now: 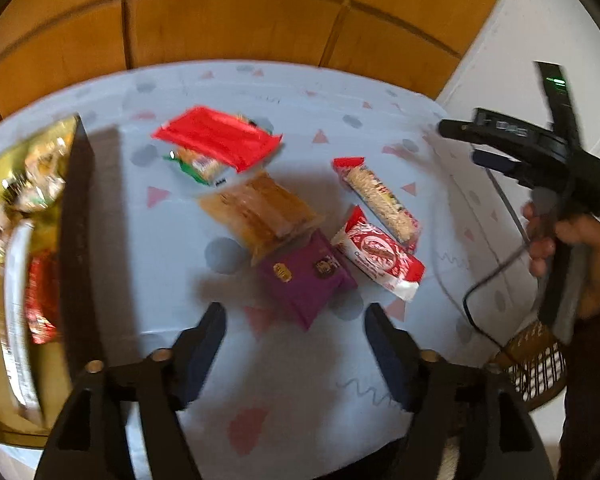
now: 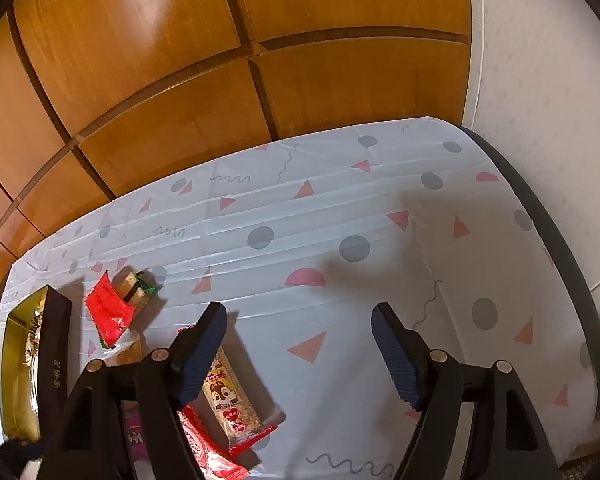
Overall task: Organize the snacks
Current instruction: 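Move both grippers back toward the remaining snacks on the cloth, then grasp the purple cake bag with the left gripper while the right grasps the red-and-white cake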
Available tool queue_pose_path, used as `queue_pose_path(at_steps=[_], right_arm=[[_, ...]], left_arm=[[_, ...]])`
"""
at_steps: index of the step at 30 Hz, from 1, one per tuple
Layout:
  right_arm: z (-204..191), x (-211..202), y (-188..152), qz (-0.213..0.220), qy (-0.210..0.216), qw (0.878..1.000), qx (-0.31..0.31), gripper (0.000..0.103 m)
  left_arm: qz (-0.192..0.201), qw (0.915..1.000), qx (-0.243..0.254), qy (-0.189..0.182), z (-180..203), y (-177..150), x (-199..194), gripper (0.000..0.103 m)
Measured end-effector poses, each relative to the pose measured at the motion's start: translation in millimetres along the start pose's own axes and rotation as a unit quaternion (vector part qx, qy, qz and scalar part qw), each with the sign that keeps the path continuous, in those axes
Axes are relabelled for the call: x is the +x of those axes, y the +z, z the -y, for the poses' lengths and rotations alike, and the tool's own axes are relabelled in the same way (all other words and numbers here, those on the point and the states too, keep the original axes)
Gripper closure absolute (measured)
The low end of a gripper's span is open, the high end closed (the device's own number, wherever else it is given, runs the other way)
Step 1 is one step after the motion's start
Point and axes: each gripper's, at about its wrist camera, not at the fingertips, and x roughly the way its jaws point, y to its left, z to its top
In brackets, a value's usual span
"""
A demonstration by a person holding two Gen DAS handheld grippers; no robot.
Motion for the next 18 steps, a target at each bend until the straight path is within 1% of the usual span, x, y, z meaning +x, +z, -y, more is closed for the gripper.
queue_pose_path(at_steps=[3, 4, 7, 12, 15, 18], right_arm=[[0, 0, 0, -0.001, 0.006, 1.000, -0.001, 0.024], [-1, -1, 0, -0.001, 0.008, 1.000, -0.001, 0.024], [-2, -1, 0, 0.000, 0.012, 1.000, -0.004, 0.023], [-2, -2, 0, 0.001, 0.018, 1.000, 0.000, 0.022], [-3, -2, 0, 0.000, 0.019, 1.000, -0.003, 0.022], [-6, -1, -1, -0.002, 0.017, 1.000, -0.011, 0.022]], left_arm=[[-0.018, 0.9989, -0.041, -0.011, 0, 6, 18, 0.026], [-0.018, 0.9987, -0.047, -0.010, 0, 8, 22, 0.026], [-0.019, 0.9983, -0.055, 0.000, 5, 14, 33, 0.021], [-0.037, 0.9966, -0.072, 0.011, 8, 23, 58, 0.021], [-0.028, 0.9963, -0.077, 0.025, 10, 30, 66, 0.021], [-0.024, 0.9966, -0.073, 0.030, 10, 32, 69, 0.024]])
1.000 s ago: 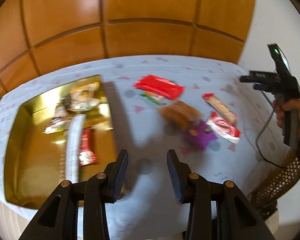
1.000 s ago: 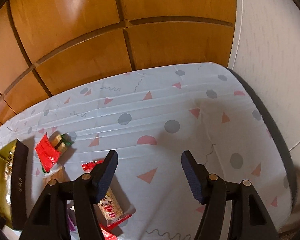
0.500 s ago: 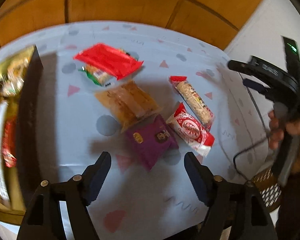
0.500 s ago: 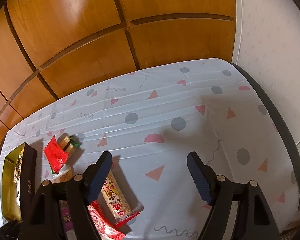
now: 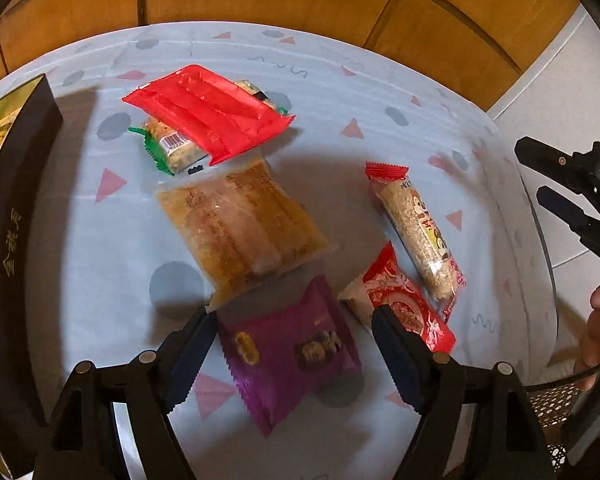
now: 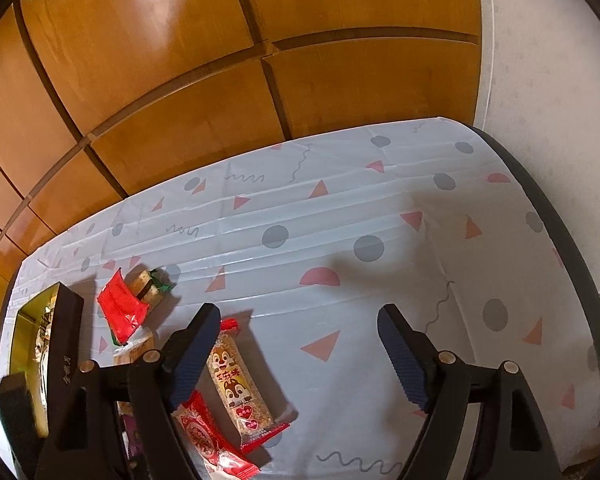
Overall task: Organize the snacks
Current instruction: 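Grasp the purple cake bag with the left gripper while the right grasps the red-and-white cake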
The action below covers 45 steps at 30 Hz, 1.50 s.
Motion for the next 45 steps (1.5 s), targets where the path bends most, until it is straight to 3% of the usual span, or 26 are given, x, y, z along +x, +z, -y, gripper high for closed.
queue_pose_path(at_steps=[2, 4, 8, 17, 19, 20, 21, 23, 27, 31, 34, 36, 37, 43, 45], right_arm=[[0, 0, 0, -0.001, -0.001, 1.000, -0.003, 0.022], [-1, 1, -1, -0.003, -0.002, 1.000, -0.007, 0.022], [-6, 4, -2, -0.008, -0.003, 1.000, -0.022, 0.022], [-28, 26, -16, -0.066, 0.005, 0.994, -0.082, 0.025], [-31, 30, -19, -0.074, 0.000, 0.993, -0.093, 0.030], [-33, 30, -19, -0.075, 0.007, 0.993, -0.095, 0.039], [-35, 28, -20, -0.076, 0.034, 0.992, -0.096, 0.054], [-45, 25, -22, -0.082, 0.087, 0.987, -0.109, 0.063], [-78, 30, -42, -0.128, 0.132, 0.964, -0.190, 0.063], [-92, 43, -59, -0.165, 0.108, 0.952, -0.236, 0.053], [-94, 47, -65, -0.178, 0.109, 0.946, -0.247, 0.051], [-96, 48, -69, -0.181, 0.107, 0.943, -0.256, 0.039], [-97, 48, -72, -0.183, 0.106, 0.942, -0.259, 0.037], [-102, 58, -87, -0.207, 0.078, 0.928, -0.299, 0.038], [-106, 59, -94, -0.199, 0.059, 0.922, -0.326, 0.050]], left_arm=[[0.010, 0.9995, 0.018, 0.023, 0, -4, -2, 0.042], [0.017, 0.9986, 0.045, 0.023, -1, -9, -4, 0.045], [0.025, 0.9957, 0.083, 0.032, -10, -25, -15, 0.045], [0.059, 0.9907, 0.115, 0.042, -31, -58, -31, 0.045], [0.068, 0.9898, 0.118, 0.042, -33, -62, -33, 0.044], [0.070, 0.9897, 0.118, 0.041, -33, -64, -34, 0.045], [0.073, 0.9897, 0.117, 0.039, -34, -65, -34, 0.045], [0.077, 0.9899, 0.114, 0.035, -36, -67, -35, 0.045], [0.082, 0.9901, 0.111, 0.030, -35, -65, -32, 0.045], [0.085, 0.9902, 0.107, 0.028, -35, -65, -31, 0.044], [0.086, 0.9901, 0.107, 0.029, -35, -65, -31, 0.044], [0.087, 0.9901, 0.107, 0.028, -36, -66, -32, 0.044], [0.088, 0.9901, 0.106, 0.027, -36, -66, -32, 0.044], [0.091, 0.9898, 0.106, 0.025, -36, -67, -32, 0.044], [0.093, 0.9896, 0.107, 0.025, -36, -67, -33, 0.044]])
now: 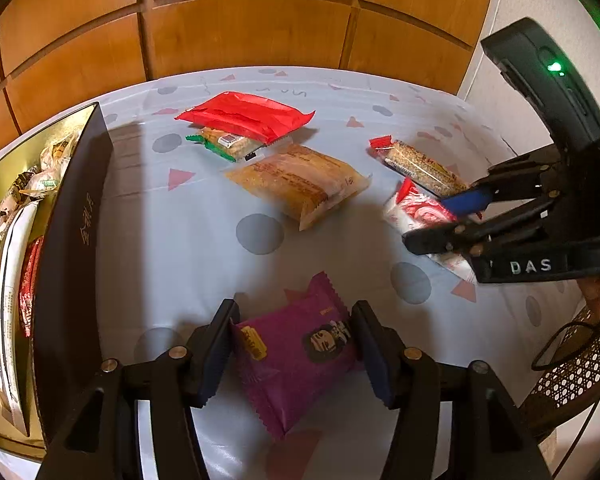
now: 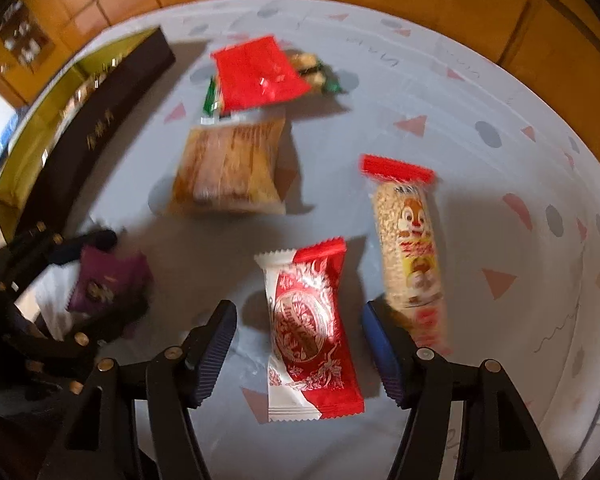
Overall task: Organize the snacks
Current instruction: 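Grasp the purple cake bag with the left gripper while the right grasps the red-and-white cake, then carry the purple cake bag into the tin box and open the left gripper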
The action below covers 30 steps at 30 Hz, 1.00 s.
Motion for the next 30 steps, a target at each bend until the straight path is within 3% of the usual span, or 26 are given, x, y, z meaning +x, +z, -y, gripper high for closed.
queue_pose_path(at_steps=[2, 10, 12, 17, 22, 25, 28, 30], right_arm=[[-6, -3, -2, 0.011, 0.004, 1.000, -0.016, 0.070], [-9, -2, -8, 0.012, 0.000, 1.000, -0.025, 0.069], [-10, -2, -8, 0.015, -0.006, 0.999, -0.034, 0.068], [-19, 2, -8, 0.025, -0.032, 0.997, -0.062, 0.070], [-20, 1, -10, 0.028, -0.034, 0.997, -0.065, 0.070], [-20, 0, -12, 0.029, -0.036, 0.997, -0.065, 0.070], [-23, 4, -11, 0.028, -0.035, 0.997, -0.062, 0.069], [-22, 3, -10, 0.028, -0.034, 0.997, -0.061, 0.067]], left_arm=[[-0.002, 1.0000, 0.001, 0.000, 0, 1, -1, 0.045], [0.013, 0.9998, 0.012, -0.012, 2, 5, -24, 0.051], [0.027, 0.9992, 0.006, -0.029, -2, 10, -41, 0.084], [0.058, 0.9968, -0.036, -0.043, -37, 19, -78, 0.084], [0.069, 0.9947, -0.051, -0.057, -59, 24, -93, 0.091], [0.065, 0.9935, -0.049, -0.079, -61, 27, -94, 0.091], [0.028, 0.9943, -0.050, -0.090, -56, 26, -87, 0.066], [0.010, 0.9941, -0.045, -0.098, -50, 22, -83, 0.062]])
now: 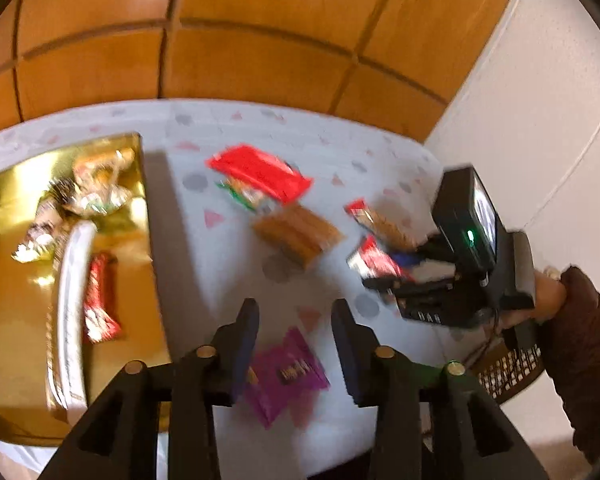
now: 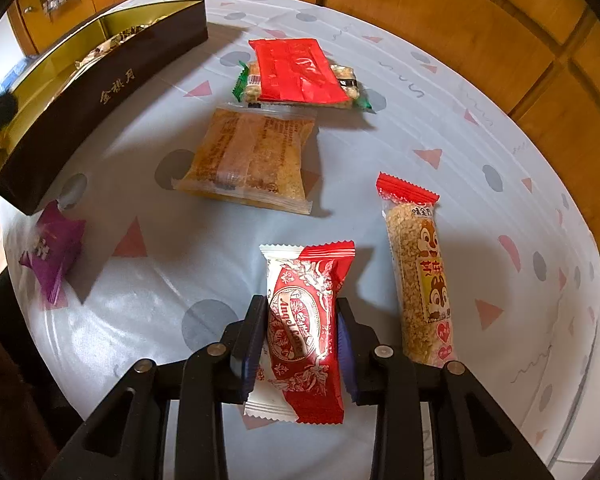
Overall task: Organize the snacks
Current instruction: 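Carry the purple cake bag into the tin box and open the left gripper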
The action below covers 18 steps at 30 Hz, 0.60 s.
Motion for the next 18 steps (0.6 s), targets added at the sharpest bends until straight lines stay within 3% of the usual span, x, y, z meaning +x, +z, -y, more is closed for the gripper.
queue_pose_path(at_steps=[2, 5, 7, 9, 13, 15, 18], right_arm=[[0, 0, 0, 0.000, -0.001, 1.000, -0.002, 0.067], [-1, 0, 0, 0.000, -0.004, 1.000, -0.004, 0.067], [-1, 0, 0, -0.001, -0.004, 1.000, -0.006, 0.067], [-2, 0, 0, -0.001, -0.006, 1.000, -0.007, 0.067], [-5, -3, 0, -0.001, -0.012, 1.000, -0.009, 0.067], [-5, -3, -1, -0.001, -0.013, 1.000, -0.010, 0.065], [-3, -3, 0, -0.002, -0.016, 1.000, -0.009, 0.063]], left_arm=[[-0.020, 0.9997, 0.009, 0.002, 6, -6, 5, 0.049], [-0.034, 0.9971, 0.068, 0.009, 23, -14, 9, 0.031], [-0.054, 0.9905, 0.126, 0.014, 33, -17, 13, 0.030], [-0.082, 0.9785, 0.188, 0.021, 39, -21, 17, 0.029], [-0.138, 0.9536, 0.265, 0.034, 39, -28, 34, 0.029], [-0.166, 0.9431, 0.286, 0.036, 38, -33, 46, 0.029], [-0.183, 0.9355, 0.299, 0.046, 37, -34, 62, 0.029]])
